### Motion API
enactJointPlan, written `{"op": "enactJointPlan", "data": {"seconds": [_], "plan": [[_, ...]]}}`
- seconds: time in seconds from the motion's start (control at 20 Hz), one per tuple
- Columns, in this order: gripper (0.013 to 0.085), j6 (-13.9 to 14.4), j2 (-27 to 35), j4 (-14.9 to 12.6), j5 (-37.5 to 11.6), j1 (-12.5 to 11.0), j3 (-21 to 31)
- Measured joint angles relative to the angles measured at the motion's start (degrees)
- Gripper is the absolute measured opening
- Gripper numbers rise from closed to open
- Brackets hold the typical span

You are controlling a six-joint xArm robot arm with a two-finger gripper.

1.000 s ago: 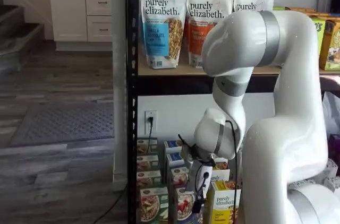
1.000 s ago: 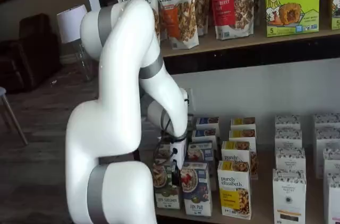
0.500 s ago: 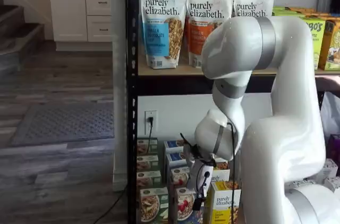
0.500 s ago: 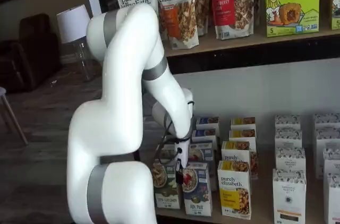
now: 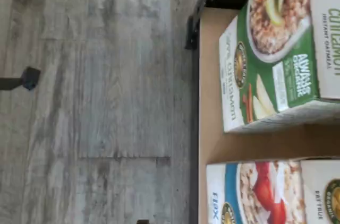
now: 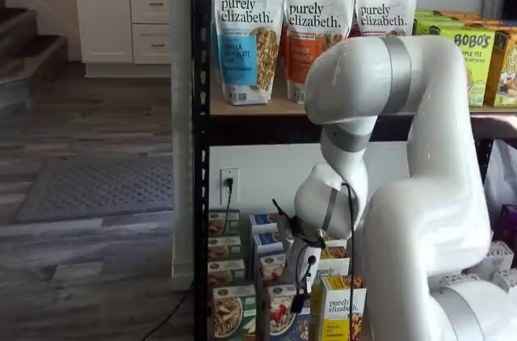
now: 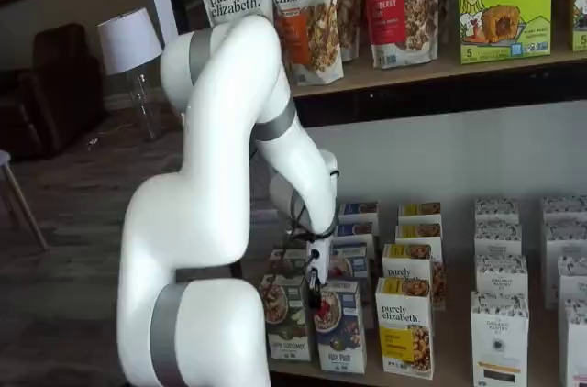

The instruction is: Pick up the blue and white box that is on the bottom shelf, the second box from the left

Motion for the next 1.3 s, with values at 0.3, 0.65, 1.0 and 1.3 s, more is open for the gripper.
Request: {"op": "enactJointPlan", "data": {"seconds": [0.3, 0.65, 1.0, 1.3], "plan": [[0.085, -1.63, 3.06, 1.51, -0.15, -0.48, -3.93], [0.085, -0.17, 5.99, -0.79, 0.65, -1.39, -8.09], [0.085, 1.16, 9.76, -2.91, 1.88, -2.19, -12.7], [0.085, 2.09, 12.87, -3.86, 2.68, -2.18, -16.12]]}}
